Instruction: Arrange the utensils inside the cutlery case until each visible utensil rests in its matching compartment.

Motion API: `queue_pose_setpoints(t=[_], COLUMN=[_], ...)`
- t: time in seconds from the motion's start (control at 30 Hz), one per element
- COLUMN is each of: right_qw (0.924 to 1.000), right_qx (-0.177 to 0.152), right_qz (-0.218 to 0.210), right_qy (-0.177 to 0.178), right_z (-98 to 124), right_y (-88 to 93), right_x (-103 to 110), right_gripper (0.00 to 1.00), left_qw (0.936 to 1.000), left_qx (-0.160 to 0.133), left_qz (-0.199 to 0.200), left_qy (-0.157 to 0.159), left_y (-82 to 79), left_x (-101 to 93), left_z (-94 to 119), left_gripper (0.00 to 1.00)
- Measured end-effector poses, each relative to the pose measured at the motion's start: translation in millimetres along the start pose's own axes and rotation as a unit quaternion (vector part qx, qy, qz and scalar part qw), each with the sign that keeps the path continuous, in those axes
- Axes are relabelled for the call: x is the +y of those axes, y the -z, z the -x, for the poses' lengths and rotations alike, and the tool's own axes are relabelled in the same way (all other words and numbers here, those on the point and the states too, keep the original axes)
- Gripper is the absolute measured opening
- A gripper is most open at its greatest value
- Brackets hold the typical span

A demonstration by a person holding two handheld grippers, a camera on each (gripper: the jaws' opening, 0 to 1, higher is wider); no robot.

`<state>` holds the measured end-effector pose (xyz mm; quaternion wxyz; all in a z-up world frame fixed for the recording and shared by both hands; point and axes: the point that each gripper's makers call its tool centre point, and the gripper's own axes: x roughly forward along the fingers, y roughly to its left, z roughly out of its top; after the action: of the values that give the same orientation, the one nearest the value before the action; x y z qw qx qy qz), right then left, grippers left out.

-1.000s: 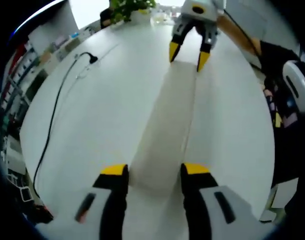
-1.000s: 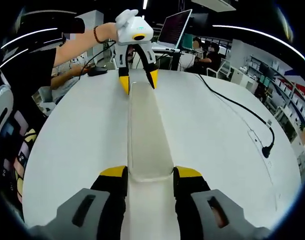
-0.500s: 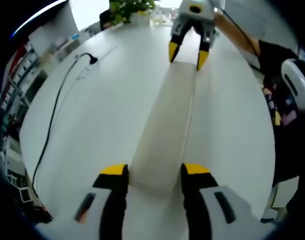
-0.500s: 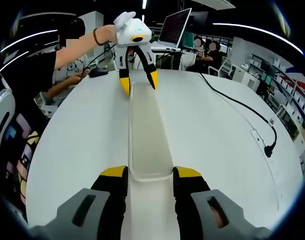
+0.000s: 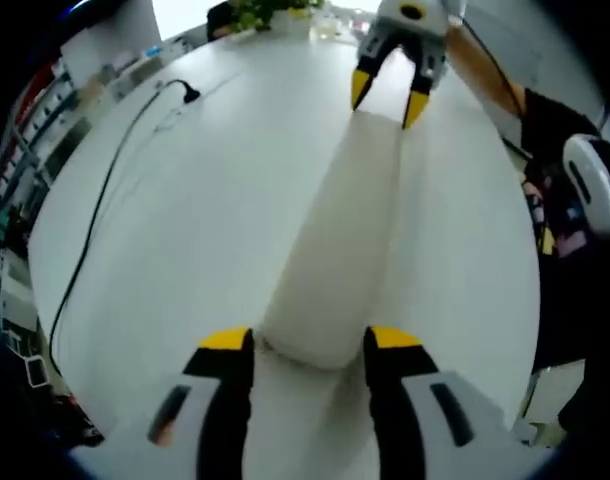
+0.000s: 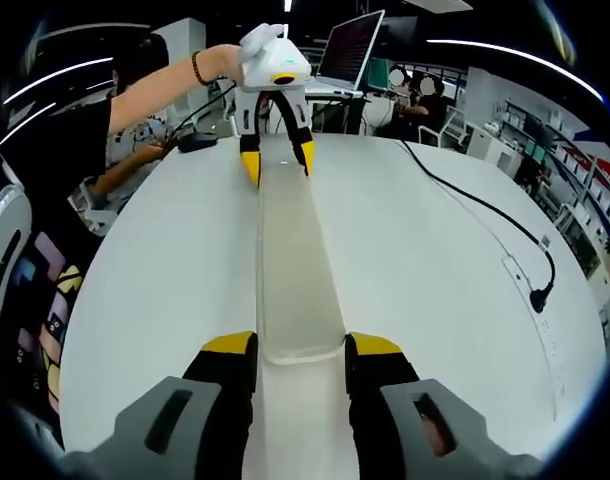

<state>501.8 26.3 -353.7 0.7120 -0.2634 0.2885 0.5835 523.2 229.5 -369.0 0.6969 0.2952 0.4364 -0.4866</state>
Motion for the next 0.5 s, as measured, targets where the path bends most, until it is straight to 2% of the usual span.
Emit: queue_pose_setpoints(t=[0.17,0.5], right_qw=[0.9999,0.9998], right_qx=[0.013,0.021], right_qz=[0.004,-0.003], right_qy=[-0.001,-0.004], right_z=[-2.5,-2.4], right_y=[-2.0,-7.5], right_x=[-0.3,-0.8], right_gripper=[0.35,0.34], left_qw=[0.9999,0.9985], left_qx=[-0.005,-0.047], left_qz=[-0.004,0.006], left_qy=[0.009,0.026], left_y=[0.6,2.0], left_x=[-0.2,-1.6], left_z=[-0.2,-1.3], left_gripper=[0.47,0.47])
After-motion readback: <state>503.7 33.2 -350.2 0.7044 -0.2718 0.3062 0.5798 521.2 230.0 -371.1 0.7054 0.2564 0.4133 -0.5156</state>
